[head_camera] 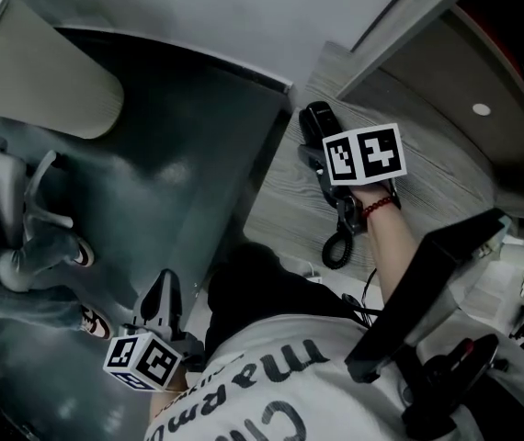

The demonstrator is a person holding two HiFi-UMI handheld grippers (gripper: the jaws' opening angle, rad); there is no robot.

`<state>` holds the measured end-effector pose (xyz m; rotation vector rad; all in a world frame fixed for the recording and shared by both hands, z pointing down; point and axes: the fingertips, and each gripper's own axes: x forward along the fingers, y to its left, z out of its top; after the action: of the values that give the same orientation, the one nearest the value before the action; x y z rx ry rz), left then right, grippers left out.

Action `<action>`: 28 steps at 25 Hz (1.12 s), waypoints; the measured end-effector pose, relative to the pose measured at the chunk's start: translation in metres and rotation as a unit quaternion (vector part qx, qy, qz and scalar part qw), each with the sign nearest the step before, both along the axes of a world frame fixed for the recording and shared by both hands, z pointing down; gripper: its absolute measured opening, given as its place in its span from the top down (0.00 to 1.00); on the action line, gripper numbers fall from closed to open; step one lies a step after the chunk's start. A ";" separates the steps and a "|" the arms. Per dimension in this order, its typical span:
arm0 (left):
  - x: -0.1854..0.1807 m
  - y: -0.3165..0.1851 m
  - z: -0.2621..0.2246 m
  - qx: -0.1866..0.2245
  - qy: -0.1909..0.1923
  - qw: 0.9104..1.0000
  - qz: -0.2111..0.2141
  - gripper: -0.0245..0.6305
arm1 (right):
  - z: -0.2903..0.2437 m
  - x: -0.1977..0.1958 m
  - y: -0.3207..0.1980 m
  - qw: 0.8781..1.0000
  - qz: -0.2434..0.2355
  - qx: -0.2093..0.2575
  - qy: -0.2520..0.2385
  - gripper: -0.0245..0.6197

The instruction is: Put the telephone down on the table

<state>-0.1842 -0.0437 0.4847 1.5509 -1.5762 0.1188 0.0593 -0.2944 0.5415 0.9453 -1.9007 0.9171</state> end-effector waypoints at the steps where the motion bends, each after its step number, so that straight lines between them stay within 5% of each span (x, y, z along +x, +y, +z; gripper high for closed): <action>1: 0.000 -0.001 0.000 0.001 -0.001 1.000 -0.001 0.95 | 0.000 0.000 0.000 1.000 -0.006 0.001 0.005 0.52; 18: 0.008 -0.013 -0.001 0.014 -0.006 1.000 0.003 0.95 | 0.000 0.001 0.004 0.999 -0.049 -0.006 -0.004 0.52; 28: 0.002 -0.021 0.001 0.028 -0.015 0.999 0.002 0.95 | 0.006 0.038 0.001 0.991 -0.080 0.031 0.104 0.52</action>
<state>-0.1817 -0.0643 0.4858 1.6026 -1.6121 0.1019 0.0975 -0.2936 0.5475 0.8739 -1.8048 0.6432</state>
